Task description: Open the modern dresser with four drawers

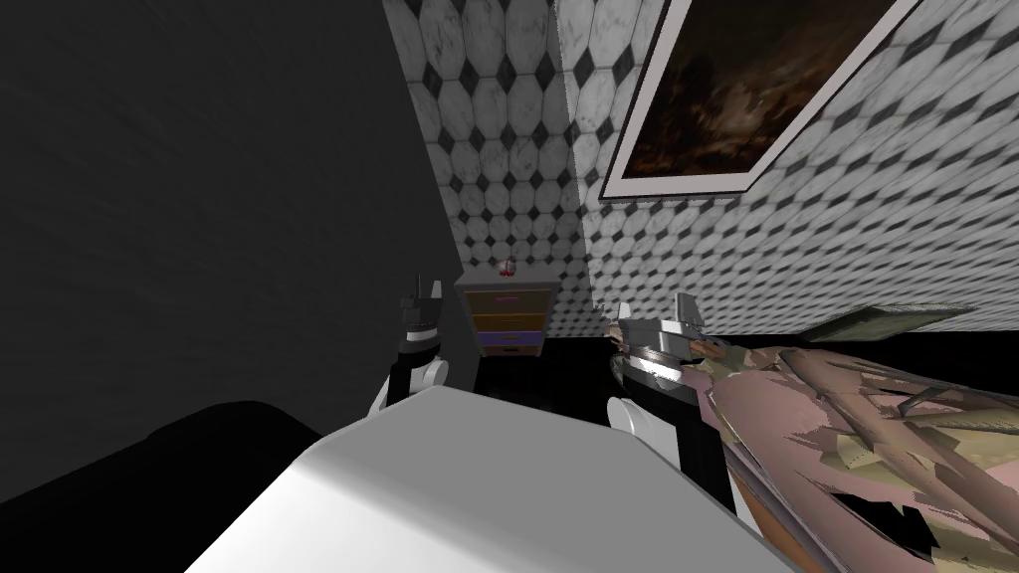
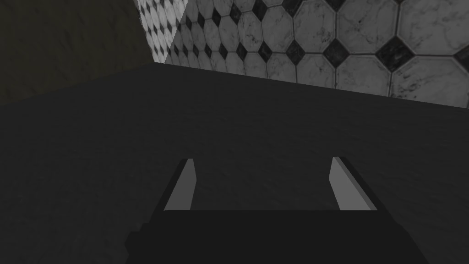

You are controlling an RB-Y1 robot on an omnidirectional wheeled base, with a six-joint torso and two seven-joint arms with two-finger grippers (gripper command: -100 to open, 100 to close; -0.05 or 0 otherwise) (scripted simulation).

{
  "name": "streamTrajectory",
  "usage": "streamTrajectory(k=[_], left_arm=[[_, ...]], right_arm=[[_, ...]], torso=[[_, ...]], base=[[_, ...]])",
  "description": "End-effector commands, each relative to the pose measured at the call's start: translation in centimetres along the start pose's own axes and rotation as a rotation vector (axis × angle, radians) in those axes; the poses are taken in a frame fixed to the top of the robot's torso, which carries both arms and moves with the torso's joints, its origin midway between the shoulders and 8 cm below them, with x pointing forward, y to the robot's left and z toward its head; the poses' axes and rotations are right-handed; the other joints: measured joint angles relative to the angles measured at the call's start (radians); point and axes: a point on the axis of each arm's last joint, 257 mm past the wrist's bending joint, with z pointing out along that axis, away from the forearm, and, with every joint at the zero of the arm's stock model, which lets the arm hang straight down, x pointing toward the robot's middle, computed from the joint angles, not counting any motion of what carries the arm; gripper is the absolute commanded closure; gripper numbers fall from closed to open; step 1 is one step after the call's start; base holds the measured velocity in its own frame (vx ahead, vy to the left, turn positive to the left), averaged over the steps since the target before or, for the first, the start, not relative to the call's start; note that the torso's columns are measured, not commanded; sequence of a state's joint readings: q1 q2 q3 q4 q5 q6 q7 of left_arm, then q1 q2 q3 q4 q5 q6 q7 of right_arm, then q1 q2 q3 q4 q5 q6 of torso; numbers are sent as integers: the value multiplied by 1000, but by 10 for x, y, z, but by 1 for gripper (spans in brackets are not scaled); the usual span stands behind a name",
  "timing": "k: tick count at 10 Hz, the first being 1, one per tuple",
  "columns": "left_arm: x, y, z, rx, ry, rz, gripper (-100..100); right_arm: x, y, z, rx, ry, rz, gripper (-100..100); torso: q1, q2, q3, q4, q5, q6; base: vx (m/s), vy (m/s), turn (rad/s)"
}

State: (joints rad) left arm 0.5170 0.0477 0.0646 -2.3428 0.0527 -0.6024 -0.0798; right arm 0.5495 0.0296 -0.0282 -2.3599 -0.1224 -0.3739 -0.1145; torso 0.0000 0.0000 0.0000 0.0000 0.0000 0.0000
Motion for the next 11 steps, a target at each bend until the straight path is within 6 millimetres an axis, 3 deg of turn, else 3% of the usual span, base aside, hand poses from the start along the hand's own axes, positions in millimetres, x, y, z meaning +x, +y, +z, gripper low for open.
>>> streamTrajectory(k=[1,9,10,11], left_arm=[[0,0,0,0,0,0,0],[0,0,0,0,0,0,0],[5,9,0,-30,35,8,-100],[6,13,0,-45,45,10,-100]], right_arm=[[0,0,0,0,0,0,0],[0,0,0,0,0,0,0],[0,0,0,0,0,0,0],[0,0,0,0,0,0,0]], torso=[[0,41,-82,41,0,0],[0,618,-1234,617,0,0],[0,691,-1382,691,0,0],[-1,723,-1452,724,0,0]], base=[[0,0,0],[0,0,0],[40,-17,-11],[57,-25,-8]])
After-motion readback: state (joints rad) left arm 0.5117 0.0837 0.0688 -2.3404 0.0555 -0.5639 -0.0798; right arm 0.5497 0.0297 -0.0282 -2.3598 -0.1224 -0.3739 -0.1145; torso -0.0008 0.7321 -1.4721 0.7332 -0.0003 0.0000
